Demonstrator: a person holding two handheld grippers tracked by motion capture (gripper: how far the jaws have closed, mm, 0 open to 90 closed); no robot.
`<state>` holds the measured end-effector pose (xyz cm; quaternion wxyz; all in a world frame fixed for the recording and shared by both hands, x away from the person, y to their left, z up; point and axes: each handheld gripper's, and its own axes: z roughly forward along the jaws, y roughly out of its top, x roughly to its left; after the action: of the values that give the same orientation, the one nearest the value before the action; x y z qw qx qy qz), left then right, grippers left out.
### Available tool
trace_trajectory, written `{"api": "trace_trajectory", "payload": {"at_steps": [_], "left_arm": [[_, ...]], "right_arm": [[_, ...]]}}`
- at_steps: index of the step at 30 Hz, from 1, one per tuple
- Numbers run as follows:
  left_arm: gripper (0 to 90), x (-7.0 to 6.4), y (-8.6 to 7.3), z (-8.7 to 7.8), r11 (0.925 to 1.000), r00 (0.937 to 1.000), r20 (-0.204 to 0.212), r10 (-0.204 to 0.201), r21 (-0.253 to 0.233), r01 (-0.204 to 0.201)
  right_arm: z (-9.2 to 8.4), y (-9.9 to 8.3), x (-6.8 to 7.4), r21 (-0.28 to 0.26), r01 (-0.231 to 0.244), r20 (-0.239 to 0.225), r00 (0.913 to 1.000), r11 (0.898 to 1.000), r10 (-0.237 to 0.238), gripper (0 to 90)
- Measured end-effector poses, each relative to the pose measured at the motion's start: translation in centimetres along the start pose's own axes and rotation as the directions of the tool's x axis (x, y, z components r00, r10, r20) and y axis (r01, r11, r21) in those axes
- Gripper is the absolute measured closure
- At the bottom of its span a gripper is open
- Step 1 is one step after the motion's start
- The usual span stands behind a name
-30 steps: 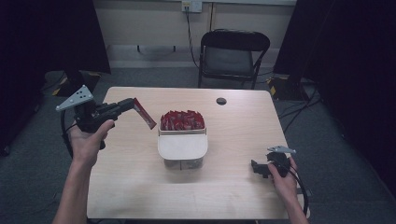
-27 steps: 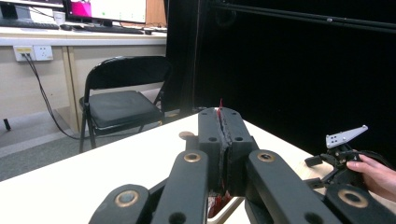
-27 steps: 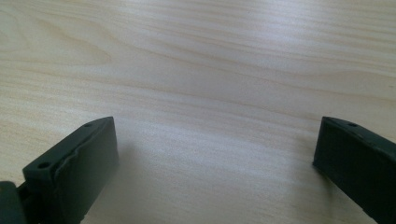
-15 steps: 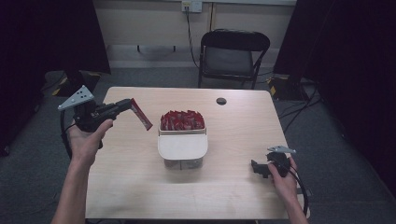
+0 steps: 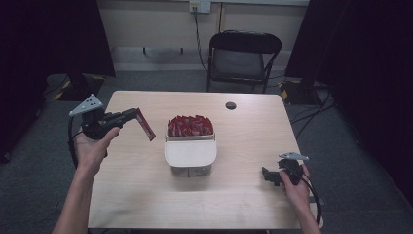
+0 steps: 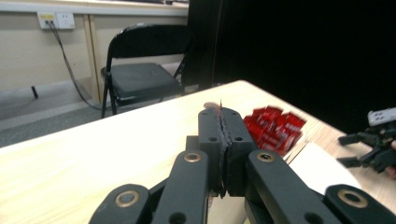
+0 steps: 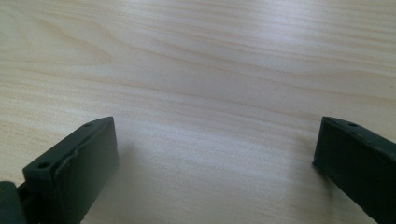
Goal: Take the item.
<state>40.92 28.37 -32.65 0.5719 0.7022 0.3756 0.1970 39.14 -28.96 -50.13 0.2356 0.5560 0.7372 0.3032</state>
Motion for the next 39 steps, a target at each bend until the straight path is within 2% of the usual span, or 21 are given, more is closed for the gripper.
{"api": "trace_trajectory", "payload": {"at_steps": [2, 8, 13, 26, 39], "left_arm": [[88.7, 0.4, -0.5, 0.2, 0.9999, 0.9999, -0.003, -0.016, -0.003, 0.016], [88.7, 1.2, -2.0, 0.5, 0.999, 0.9993, -0.027, -0.026, 0.034, 0.027], [88.7, 1.4, -2.7, 0.9, 0.9979, 0.9993, -0.03, -0.023, 0.059, 0.025], [88.6, 2.2, -4.6, 2.2, 0.9935, 0.9978, -0.039, -0.054, 0.098, 0.058], [88.6, 2.5, -5.8, 2.7, 0.992, 0.9975, -0.055, -0.044, 0.116, 0.05]], "right_arm": [[0.0, 0.0, 0.0, 0.0, 0.0, 0.0, 1.0, 1.0, 0.0, 0.0], [0.0, 0.0, 0.0, 0.0, 0.0, 0.0, 1.0, 1.0, 0.0, 0.0], [0.0, 0.0, 0.0, 0.0, 0.0, 0.0, 1.0, 1.0, 0.0, 0.0], [0.0, 0.0, 0.0, 0.0, 0.0, 0.0, 1.0, 1.0, 0.0, 0.0], [0.0, 0.0, 0.0, 0.0, 0.0, 0.0, 1.0, 1.0, 0.0, 0.0]]}}
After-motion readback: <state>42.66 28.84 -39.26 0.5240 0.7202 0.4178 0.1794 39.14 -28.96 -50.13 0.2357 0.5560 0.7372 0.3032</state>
